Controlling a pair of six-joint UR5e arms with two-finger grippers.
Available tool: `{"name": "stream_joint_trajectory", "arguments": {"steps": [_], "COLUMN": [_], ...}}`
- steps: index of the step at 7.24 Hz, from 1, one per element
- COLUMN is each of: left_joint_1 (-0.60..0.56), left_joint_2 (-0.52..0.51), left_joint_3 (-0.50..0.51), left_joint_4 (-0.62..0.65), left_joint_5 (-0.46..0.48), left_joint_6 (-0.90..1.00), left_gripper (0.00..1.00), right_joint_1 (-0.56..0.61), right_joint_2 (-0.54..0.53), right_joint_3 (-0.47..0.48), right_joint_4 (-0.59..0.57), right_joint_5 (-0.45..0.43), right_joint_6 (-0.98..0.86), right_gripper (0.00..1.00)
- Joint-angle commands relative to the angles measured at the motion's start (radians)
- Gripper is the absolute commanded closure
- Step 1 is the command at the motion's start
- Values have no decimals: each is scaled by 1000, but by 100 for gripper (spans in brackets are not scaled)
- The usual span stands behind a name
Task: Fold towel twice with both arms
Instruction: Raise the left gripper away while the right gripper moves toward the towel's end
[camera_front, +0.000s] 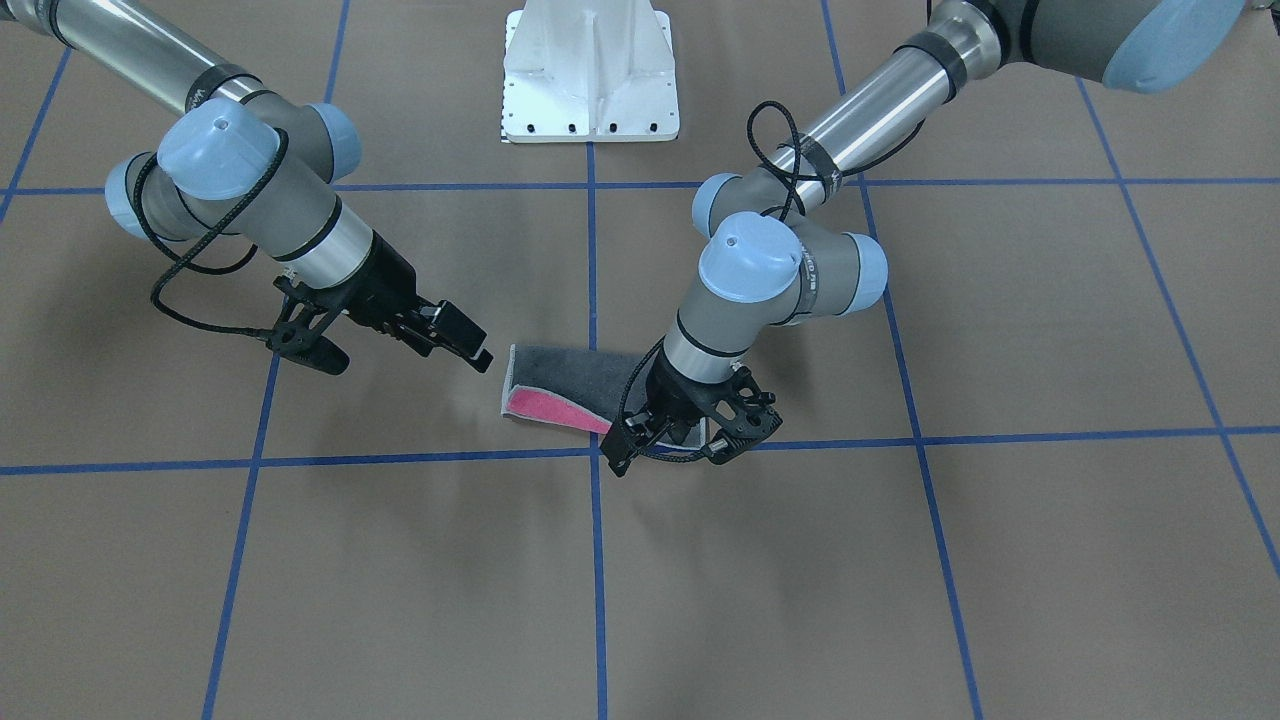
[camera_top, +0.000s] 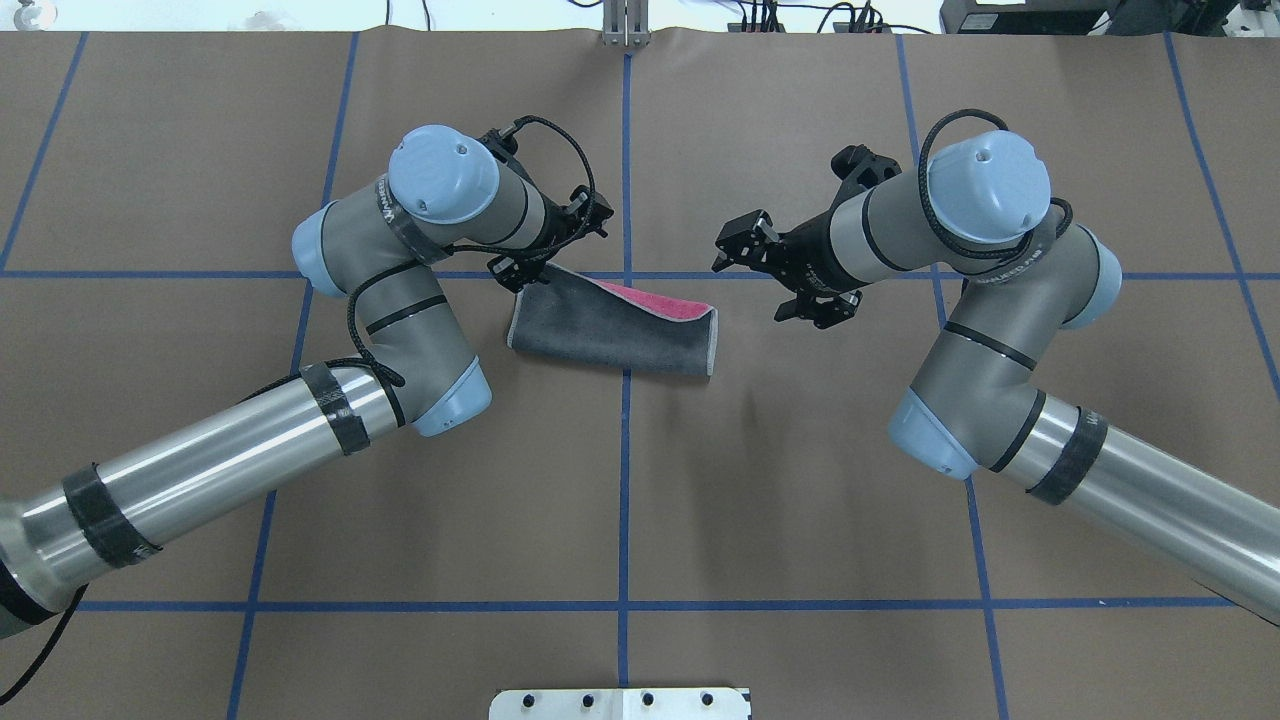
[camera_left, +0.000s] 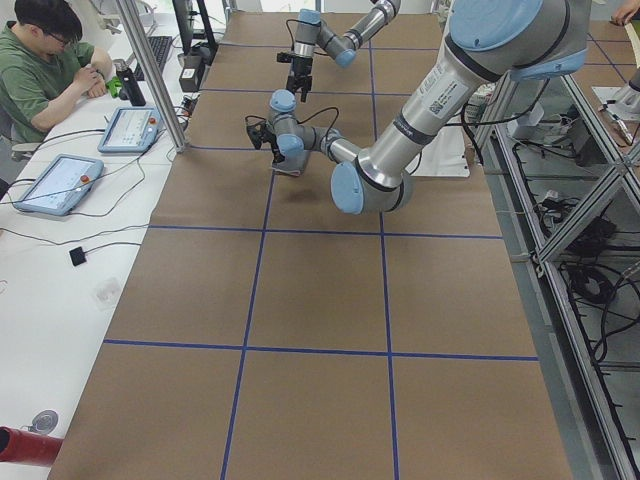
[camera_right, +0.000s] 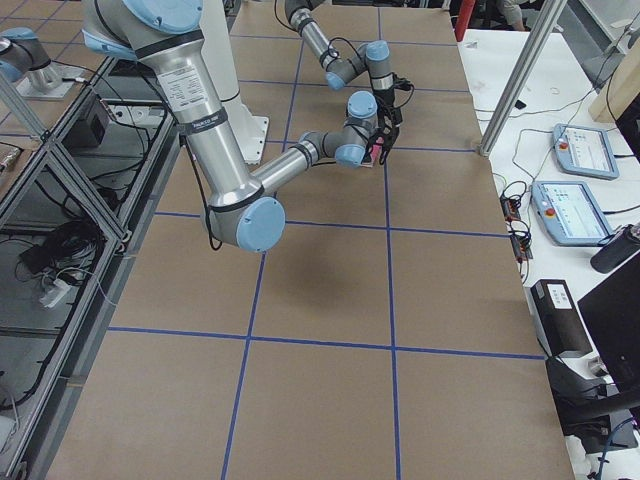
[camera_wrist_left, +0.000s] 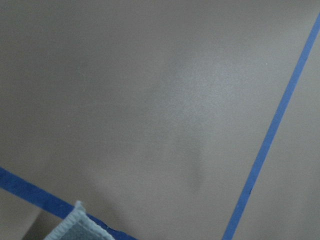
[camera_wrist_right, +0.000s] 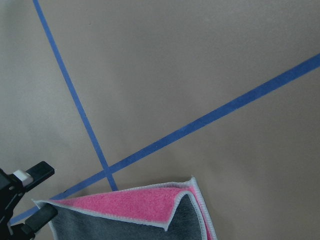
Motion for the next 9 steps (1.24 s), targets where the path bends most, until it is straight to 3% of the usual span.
{"name": "stream_joint_trajectory", "arguments": {"steps": [1, 5, 9], "left_joint_1": [-9, -70, -179], "left_joint_2": [-5, -5, 51], "left_joint_3": [7, -8, -92], "left_joint_4": [-6, -3, 5], "left_joint_5": [4, -6, -206], "left_joint_6": [0, 11, 24], "left_gripper": [1, 1, 1], "right_joint_1": [15, 15, -83], "right_joint_2": [-18, -20, -1], "right_joint_3": [30, 51, -21], "right_joint_4": [0, -3, -15], "right_joint_5": [23, 25, -61], "right_joint_6": [-1, 0, 8], "right_gripper": [1, 1, 1]}}
